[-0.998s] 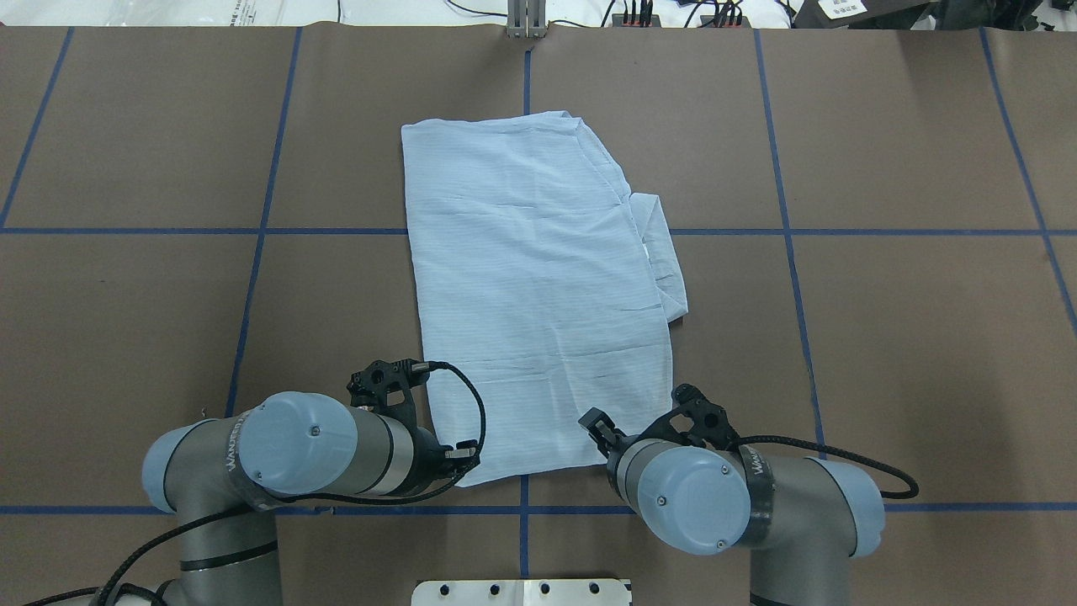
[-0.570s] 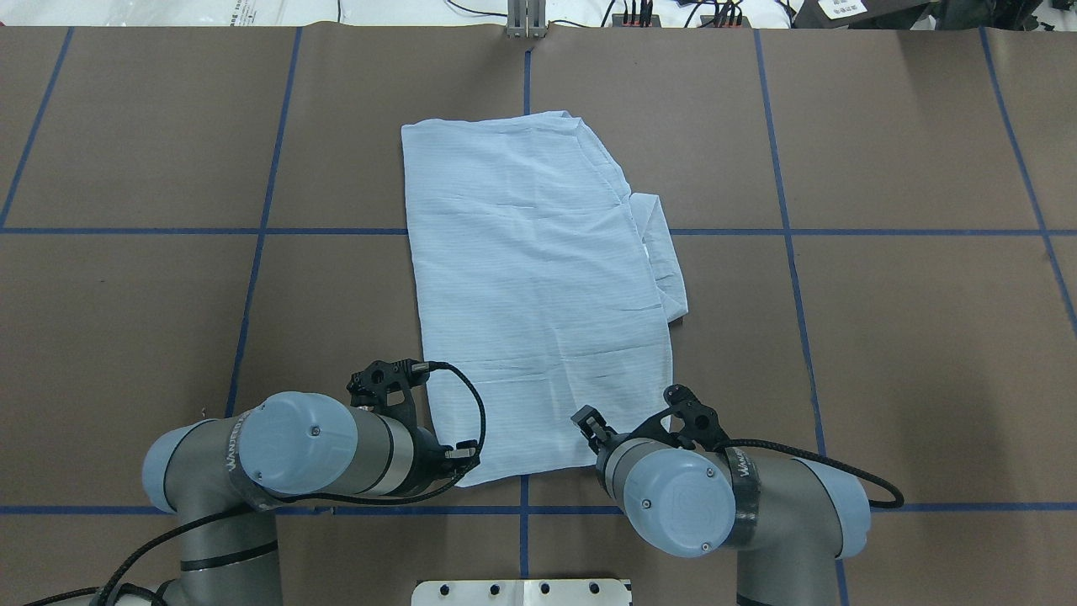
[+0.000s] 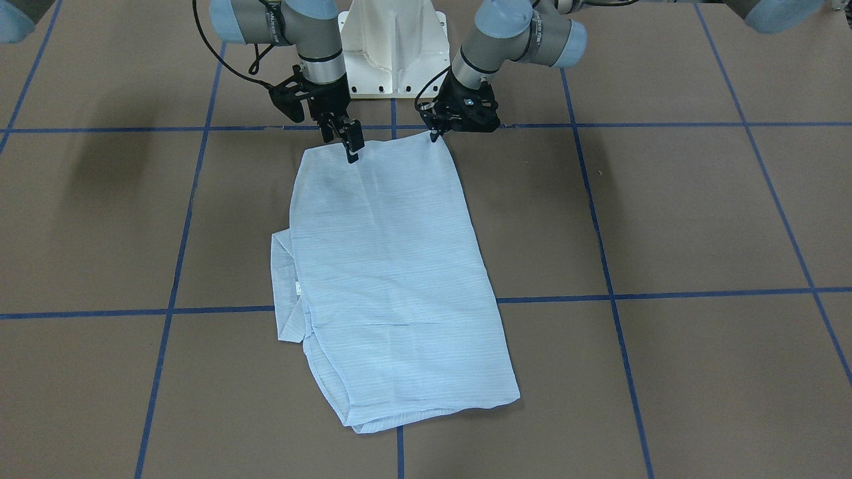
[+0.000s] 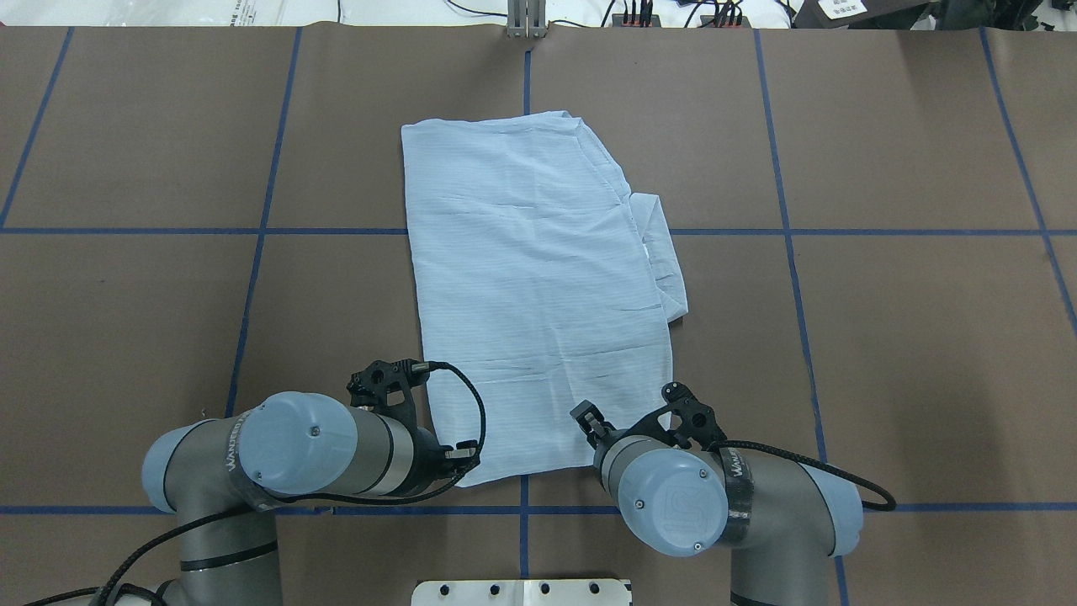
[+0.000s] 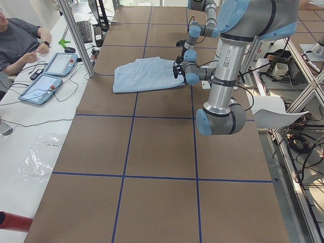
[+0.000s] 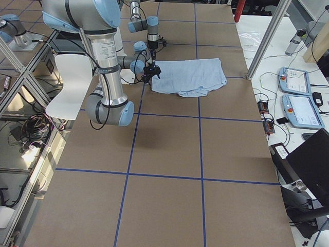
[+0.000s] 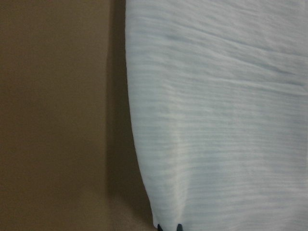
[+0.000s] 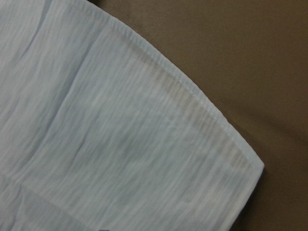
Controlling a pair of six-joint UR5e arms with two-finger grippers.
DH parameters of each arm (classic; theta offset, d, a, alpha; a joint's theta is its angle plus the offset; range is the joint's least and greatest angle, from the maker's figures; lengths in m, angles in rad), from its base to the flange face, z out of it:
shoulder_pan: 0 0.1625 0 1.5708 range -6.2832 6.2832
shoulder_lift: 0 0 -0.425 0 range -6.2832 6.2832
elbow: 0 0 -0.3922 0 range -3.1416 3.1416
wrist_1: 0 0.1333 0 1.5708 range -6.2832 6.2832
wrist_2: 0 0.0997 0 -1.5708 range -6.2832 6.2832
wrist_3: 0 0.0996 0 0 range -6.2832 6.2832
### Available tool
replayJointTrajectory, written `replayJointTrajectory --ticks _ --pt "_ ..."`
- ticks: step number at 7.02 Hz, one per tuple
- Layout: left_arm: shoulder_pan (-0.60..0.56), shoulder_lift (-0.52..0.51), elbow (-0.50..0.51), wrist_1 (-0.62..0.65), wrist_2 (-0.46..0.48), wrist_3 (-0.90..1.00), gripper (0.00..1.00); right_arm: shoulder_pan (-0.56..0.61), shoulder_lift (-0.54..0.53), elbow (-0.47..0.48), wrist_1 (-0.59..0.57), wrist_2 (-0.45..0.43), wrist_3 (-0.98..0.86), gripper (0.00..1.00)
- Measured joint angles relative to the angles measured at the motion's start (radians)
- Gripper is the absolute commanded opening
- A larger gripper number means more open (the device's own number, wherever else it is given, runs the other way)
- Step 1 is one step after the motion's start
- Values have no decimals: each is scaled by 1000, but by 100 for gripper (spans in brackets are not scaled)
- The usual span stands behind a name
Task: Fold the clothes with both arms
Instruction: 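Grasp the shirt's near edge with both grippers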
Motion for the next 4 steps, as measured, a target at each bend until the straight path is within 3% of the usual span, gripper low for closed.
replayJointTrajectory --ticks 1,2,3,4 --pt "0 0 -1 0 0 0 0 0 4 -8 0 0 0 81" --pt "0 0 -1 0 0 0 0 -1 10 -16 -1 0 4 62" --pt "0 0 -1 0 0 0 0 -1 16 -20 -1 0 16 35" --pt "0 0 -2 0 0 1 0 -1 20 -22 -1 -4 34 0"
